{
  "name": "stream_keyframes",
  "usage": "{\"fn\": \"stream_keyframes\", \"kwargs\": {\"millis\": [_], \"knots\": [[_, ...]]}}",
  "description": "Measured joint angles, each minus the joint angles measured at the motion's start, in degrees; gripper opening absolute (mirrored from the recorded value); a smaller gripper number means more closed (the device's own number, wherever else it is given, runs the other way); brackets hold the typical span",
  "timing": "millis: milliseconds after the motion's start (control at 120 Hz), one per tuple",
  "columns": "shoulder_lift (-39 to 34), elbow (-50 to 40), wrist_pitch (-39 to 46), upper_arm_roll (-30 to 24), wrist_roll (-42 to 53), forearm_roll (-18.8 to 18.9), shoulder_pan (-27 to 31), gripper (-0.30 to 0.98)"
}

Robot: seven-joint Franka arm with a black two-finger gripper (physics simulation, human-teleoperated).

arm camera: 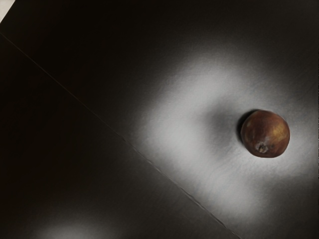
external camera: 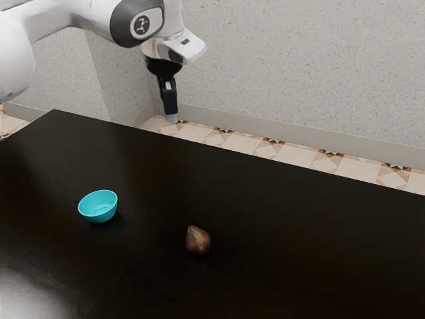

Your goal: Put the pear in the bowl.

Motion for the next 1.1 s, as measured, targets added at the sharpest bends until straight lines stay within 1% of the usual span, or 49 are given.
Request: {"fn": "stream_keyframes", "kwargs": {"millis": [100,208,267,400,558,650,725,842,950,1100], "knots": [[1.11,-0.49,0.11,-0.35,0.87,-0.09,-0.01,0.69],[5.11,-1.62,0.27,-0.38,1.63,-2.03,0.1,0.69],[6.18,-3.8,0.38,-0.67,1.98,-3.05,0.1,0.69],[6.76,-9.0,1.68,-0.98,2.0,-9.4,0.6,0.69],[6.72,-18.77,9.6,-0.88,0.71,-17.05,1.1,0.69],[5.52,-24.48,14.38,-0.77,-0.35,-20.03,1.57,0.69],[4.15,-28.86,18.1,-0.75,-1.59,-21.3,1.66,0.69],[3.7,-32.88,22.93,-0.75,-4.21,-22.34,1.68,0.69],[4.53,-34.57,26.57,-0.8,-6.92,-22.99,1.9,0.69],[5.16,-36.2,29.55,-0.91,-10.23,-25.15,1.7,0.69]]}}
